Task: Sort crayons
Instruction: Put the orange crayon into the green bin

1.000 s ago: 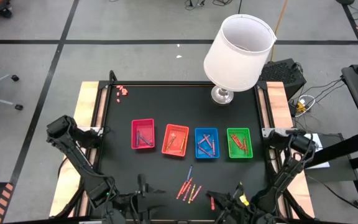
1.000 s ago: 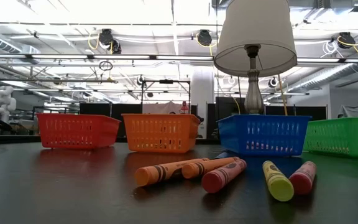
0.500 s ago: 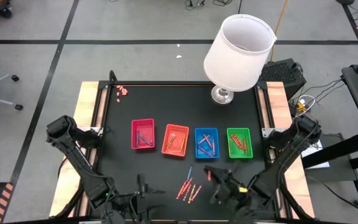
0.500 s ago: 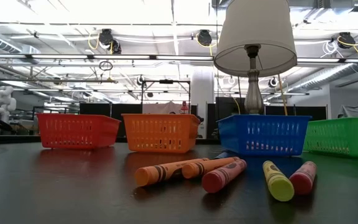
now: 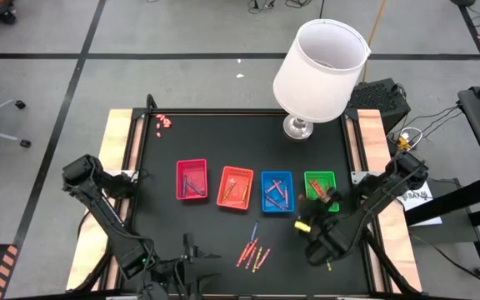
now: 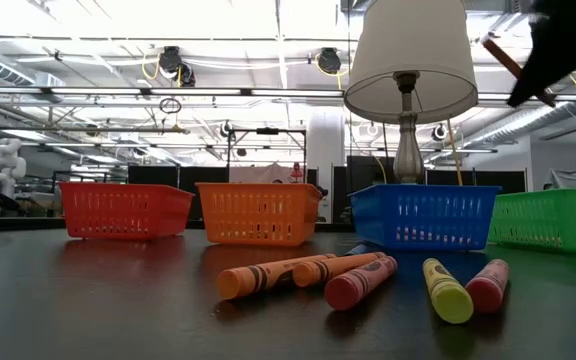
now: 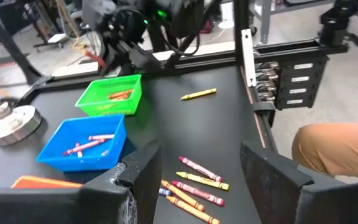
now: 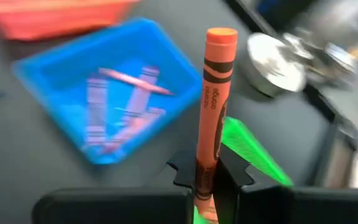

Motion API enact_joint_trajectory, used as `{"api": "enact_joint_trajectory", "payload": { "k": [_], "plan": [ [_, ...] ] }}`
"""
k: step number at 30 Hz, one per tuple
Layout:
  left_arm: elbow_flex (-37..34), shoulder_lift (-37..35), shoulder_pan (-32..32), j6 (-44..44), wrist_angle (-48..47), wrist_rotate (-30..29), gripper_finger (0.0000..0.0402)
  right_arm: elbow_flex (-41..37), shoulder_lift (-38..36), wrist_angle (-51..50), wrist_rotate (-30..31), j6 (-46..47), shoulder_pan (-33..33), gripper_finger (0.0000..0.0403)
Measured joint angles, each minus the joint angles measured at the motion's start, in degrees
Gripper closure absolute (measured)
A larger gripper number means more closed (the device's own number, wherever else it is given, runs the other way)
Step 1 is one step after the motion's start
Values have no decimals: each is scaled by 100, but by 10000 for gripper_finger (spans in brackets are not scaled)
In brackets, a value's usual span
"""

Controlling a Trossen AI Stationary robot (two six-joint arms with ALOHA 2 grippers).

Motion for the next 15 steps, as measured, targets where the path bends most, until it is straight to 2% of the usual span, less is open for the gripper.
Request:
{"api": "enact_joint_trajectory", "payload": {
  "k": [2, 5, 15],
  "plan": [
    [-47, 0, 54, -106, 16, -3, 187, -203, -61, -357, -107, 464, -64, 390],
    [-82, 2, 107, -171, 2, 0, 187, -710, -256, -250, -180, 723, -136, 390],
    [-82, 2, 170, -167, 13, 7, 188, -2218, -973, 1050, -810, 1087, -312, 389]
  ]
}}
